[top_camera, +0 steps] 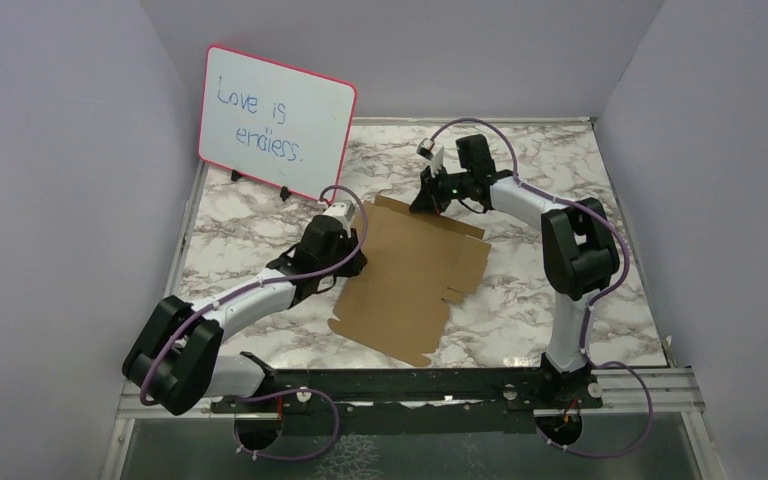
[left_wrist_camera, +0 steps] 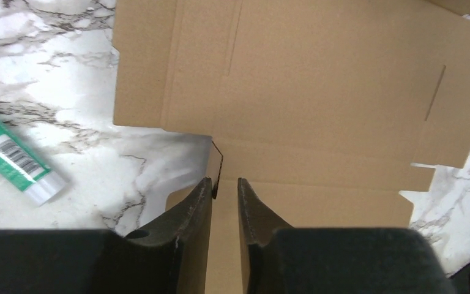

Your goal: Fold the paper box

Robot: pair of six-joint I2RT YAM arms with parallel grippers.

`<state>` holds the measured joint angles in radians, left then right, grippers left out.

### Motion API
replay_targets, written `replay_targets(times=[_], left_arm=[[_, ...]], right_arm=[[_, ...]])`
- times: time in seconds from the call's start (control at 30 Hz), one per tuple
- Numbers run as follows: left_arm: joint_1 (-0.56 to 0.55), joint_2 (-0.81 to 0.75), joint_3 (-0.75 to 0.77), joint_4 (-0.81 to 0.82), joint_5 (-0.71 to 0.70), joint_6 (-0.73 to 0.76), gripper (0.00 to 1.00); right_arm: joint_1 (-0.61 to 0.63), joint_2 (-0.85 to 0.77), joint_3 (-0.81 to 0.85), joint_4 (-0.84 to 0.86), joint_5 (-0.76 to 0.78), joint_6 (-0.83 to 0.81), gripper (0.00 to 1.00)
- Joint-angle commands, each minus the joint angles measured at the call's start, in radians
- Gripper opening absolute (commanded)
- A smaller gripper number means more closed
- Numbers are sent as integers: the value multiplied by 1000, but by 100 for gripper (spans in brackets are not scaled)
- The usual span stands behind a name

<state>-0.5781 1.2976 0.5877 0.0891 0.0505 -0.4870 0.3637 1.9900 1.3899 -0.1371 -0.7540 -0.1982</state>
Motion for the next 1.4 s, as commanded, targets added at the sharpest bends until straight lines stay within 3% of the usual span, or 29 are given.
replay_targets(times=[0.0,0.13,0.27,0.6,0.9,1.37], left_arm=[[-7,-11,111,-141,-94,120,26],[8,-9,259,-302,-131,268,37],[31,6,362,-350,-108,368,44],[211,228,620,-384,253,557,64],[232,451,834,-436,499,669,67],[233,633,982,-495,741,817,62]], right_arm=[[5,22,39,5,-14,-24,1],[5,7,44,-23,-37,-53,1],[6,-3,56,-50,-84,-80,1],[7,-23,79,-89,-165,-128,1],[12,-27,87,-113,-215,-161,1],[14,14,181,-183,-222,-218,2]])
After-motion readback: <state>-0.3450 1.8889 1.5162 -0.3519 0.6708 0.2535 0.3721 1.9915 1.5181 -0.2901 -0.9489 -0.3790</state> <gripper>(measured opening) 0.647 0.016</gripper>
